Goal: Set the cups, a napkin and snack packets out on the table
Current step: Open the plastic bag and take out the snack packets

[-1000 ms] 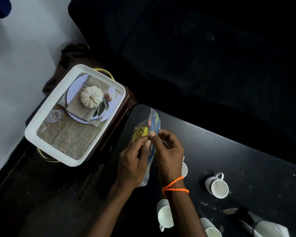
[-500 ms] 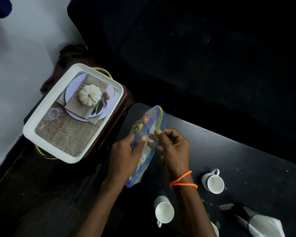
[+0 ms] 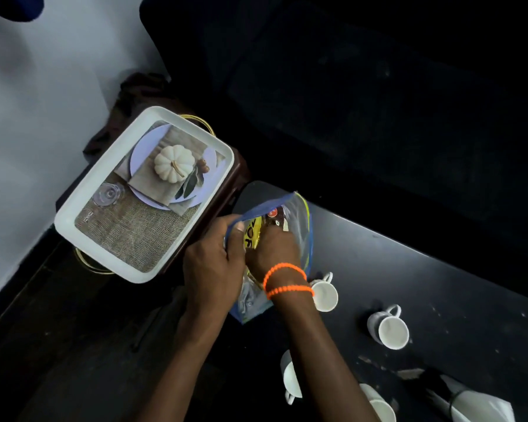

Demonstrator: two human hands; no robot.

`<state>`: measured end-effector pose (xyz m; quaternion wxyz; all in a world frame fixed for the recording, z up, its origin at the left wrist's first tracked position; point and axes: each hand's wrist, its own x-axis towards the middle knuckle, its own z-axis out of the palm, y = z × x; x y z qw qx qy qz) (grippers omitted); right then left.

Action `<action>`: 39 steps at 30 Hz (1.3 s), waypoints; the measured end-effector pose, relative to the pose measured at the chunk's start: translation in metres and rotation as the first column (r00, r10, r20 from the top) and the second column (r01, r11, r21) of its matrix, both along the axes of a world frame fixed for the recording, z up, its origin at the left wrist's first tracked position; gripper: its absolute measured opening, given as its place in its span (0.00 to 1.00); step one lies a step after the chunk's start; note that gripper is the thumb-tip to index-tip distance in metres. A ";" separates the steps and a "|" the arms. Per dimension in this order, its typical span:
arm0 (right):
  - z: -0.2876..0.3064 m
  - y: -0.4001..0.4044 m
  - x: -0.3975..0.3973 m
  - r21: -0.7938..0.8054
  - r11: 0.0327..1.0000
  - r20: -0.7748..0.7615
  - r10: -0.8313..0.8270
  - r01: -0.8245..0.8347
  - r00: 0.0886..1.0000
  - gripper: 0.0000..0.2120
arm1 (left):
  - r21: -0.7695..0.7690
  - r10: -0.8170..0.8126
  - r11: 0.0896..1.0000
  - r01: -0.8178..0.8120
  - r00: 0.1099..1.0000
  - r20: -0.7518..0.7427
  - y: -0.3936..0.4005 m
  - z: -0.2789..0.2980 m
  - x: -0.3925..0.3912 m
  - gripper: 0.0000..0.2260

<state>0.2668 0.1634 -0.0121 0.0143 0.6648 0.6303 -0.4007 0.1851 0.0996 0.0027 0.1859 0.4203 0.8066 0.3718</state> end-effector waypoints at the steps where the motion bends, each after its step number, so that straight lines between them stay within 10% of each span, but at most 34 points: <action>1: -0.015 0.004 -0.003 -0.073 0.997 0.012 -0.017 0.018 1.000 0.12 | 0.012 -0.001 1.000 0.001 1.000 0.000 0.000 0.000 0.001 0.08; 12: 0.047 -0.004 0.010 0.229 0.973 -0.057 0.027 -0.014 0.998 0.10 | 0.053 0.147 0.987 -0.150 0.988 0.046 0.004 -0.005 -0.024 0.08; 18: 0.145 -0.009 0.094 0.223 0.924 -0.532 -0.152 0.311 0.833 0.05 | 0.019 0.197 0.980 -0.200 0.975 0.105 0.008 -0.001 -0.044 0.10; 29: -0.076 0.046 0.100 -0.296 0.754 -0.198 -0.649 0.587 0.734 0.14 | 0.006 0.163 0.986 -0.165 0.978 0.131 0.005 0.003 -0.029 0.10; 32: -0.053 0.043 0.095 0.070 0.771 -0.086 -0.627 0.632 0.774 0.17 | 0.002 0.156 0.987 -0.159 0.968 0.194 0.003 0.000 -0.021 0.09; 35: 0.018 0.027 0.080 0.383 0.577 -0.491 -0.534 0.721 0.688 0.07 | 0.005 0.151 0.988 -0.156 0.961 0.234 0.002 -0.002 -0.012 0.13; 39: 0.056 0.005 0.030 0.314 0.901 -0.431 -0.145 0.298 0.891 0.04 | 0.034 0.140 0.988 -0.150 0.969 0.206 0.005 0.000 -0.006 0.15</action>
